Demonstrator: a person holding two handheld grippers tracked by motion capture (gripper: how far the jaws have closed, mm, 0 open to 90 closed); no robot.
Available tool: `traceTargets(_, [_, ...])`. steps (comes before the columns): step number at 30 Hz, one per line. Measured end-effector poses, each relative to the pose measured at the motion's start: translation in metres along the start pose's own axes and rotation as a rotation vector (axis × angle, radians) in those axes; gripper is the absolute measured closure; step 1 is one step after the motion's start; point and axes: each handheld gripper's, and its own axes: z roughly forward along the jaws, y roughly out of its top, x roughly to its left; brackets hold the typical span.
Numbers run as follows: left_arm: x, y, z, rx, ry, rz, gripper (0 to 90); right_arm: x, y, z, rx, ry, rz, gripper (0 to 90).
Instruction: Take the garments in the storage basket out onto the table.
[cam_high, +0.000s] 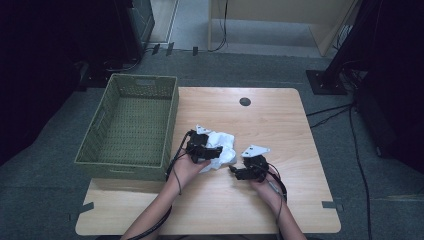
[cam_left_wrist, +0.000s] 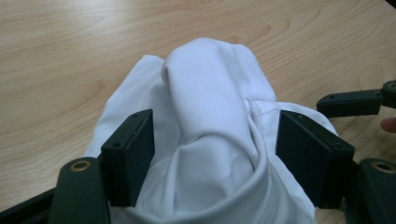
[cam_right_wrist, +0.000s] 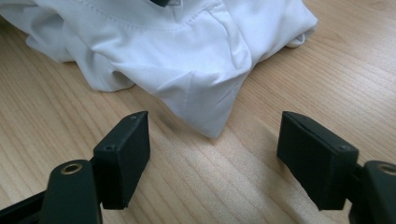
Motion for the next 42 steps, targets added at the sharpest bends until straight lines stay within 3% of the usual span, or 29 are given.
traceTargets(4, [-0.002,0.001,-0.005,-0.010,0.010,0.017,28.8,0.000,0.002,-0.003,-0.016,-0.001,0.002,32.0])
traceTargets(13, [-0.002,-0.003,-0.016,-0.016,0.007,0.012,28.9,0.002,0.006,-0.007,-0.036,0.006,0.014,34.7])
traceTargets(21, [-0.006,-0.012,-0.026,-0.052,0.001,0.012,28.9,0.003,0.011,-0.007,-0.061,0.020,0.041,37.7])
traceTargets(29, [-0.007,-0.020,-0.028,-0.057,0.017,0.024,28.9,0.004,0.013,-0.004,-0.066,0.022,0.054,46.2])
traceTargets(34, [-0.008,-0.027,-0.035,-0.080,0.028,0.047,28.9,0.005,0.012,-0.001,-0.053,0.018,0.074,57.5])
traceTargets(36, [-0.009,-0.028,-0.037,-0.087,0.025,0.043,28.9,0.005,0.013,0.000,-0.050,0.008,0.069,64.4])
traceTargets(39, [-0.008,-0.029,-0.038,-0.092,0.019,0.041,28.9,0.005,0.013,0.001,-0.030,0.022,0.101,79.9])
traceTargets(42, [-0.007,-0.030,-0.037,-0.096,0.020,0.038,28.9,0.003,0.014,0.001,-0.019,0.020,0.116,84.8])
